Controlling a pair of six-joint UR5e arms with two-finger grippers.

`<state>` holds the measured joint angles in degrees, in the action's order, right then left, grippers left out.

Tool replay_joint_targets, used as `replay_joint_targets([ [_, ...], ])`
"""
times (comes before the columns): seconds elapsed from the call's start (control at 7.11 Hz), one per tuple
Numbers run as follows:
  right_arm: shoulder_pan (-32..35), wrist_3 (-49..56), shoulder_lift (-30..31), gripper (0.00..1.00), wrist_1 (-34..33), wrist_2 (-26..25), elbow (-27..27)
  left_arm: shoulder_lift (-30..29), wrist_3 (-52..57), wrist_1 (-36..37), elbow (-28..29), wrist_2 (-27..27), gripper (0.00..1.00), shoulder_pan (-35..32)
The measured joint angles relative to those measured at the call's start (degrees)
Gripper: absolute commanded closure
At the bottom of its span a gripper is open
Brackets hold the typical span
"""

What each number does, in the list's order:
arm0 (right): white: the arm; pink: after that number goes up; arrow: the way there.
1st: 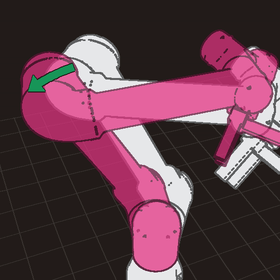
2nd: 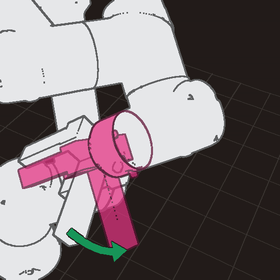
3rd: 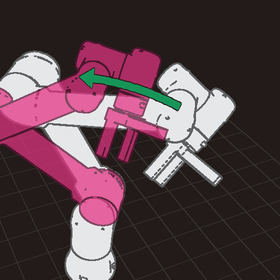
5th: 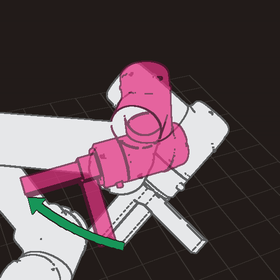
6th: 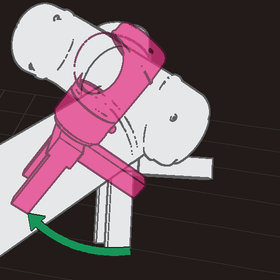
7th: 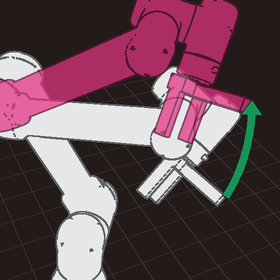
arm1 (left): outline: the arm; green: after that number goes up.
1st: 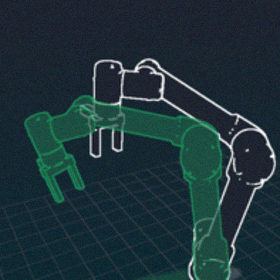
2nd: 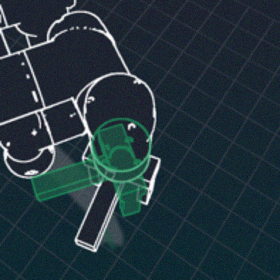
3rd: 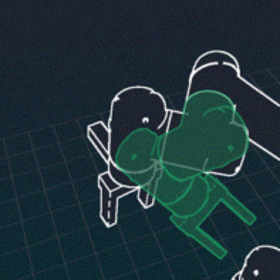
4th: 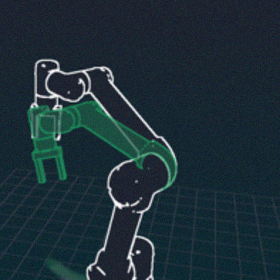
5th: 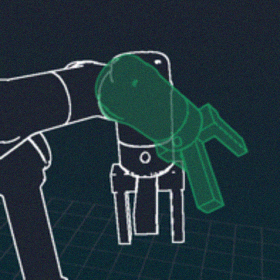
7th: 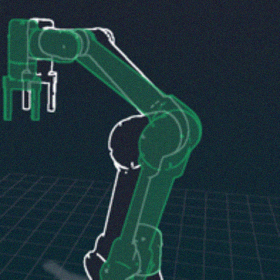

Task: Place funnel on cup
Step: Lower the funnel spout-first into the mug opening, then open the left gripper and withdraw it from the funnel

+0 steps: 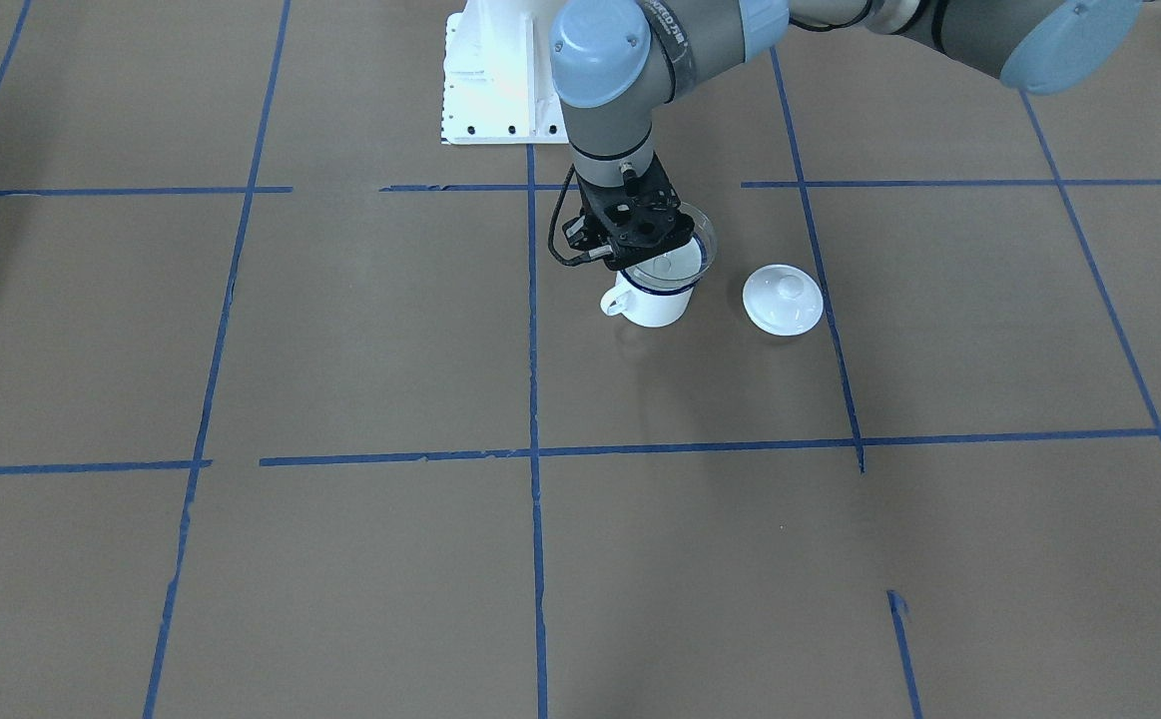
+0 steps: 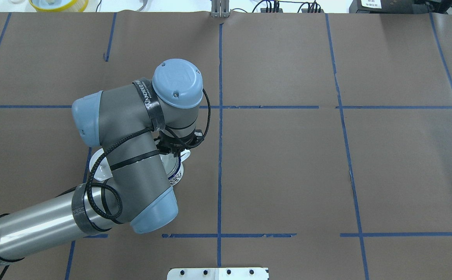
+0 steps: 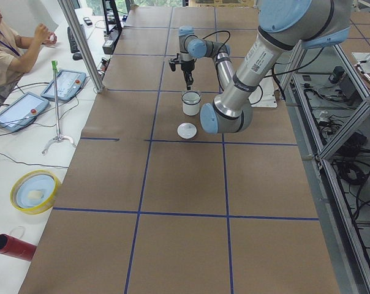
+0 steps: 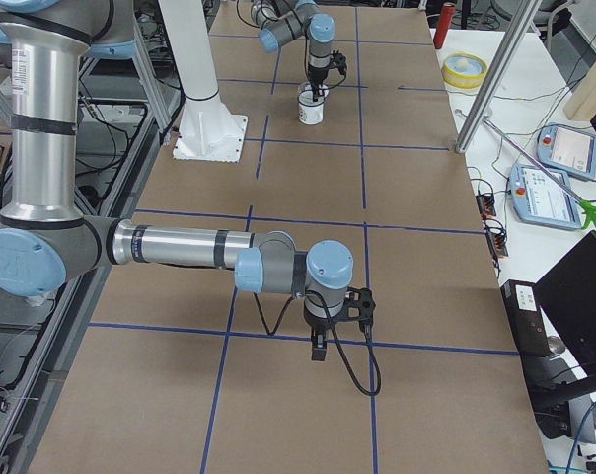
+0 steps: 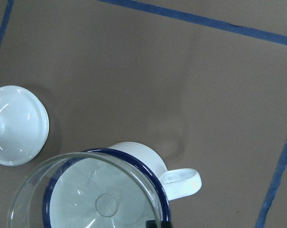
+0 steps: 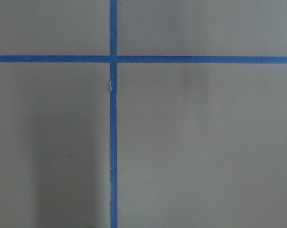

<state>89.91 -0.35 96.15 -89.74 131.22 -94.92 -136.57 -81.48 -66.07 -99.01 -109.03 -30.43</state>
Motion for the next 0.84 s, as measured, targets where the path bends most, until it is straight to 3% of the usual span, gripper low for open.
replay_joint_targets([
  [0.28,0.0,0.0,0.0,0.00,0.0,0.0,0.0,0.0,0.0,-0.1,-0.1,0.0,0.45,0.0],
  [0.42,0.0,0.0,0.0,0.00,0.0,0.0,0.0,0.0,0.0,-0.4,-0.1,0.0,0.00,0.0],
  [0.84,0.0,0.0,0.0,0.00,0.0,0.0,0.0,1.3,0.4,-1.8,-1.9,0.1,0.00,-0.3],
])
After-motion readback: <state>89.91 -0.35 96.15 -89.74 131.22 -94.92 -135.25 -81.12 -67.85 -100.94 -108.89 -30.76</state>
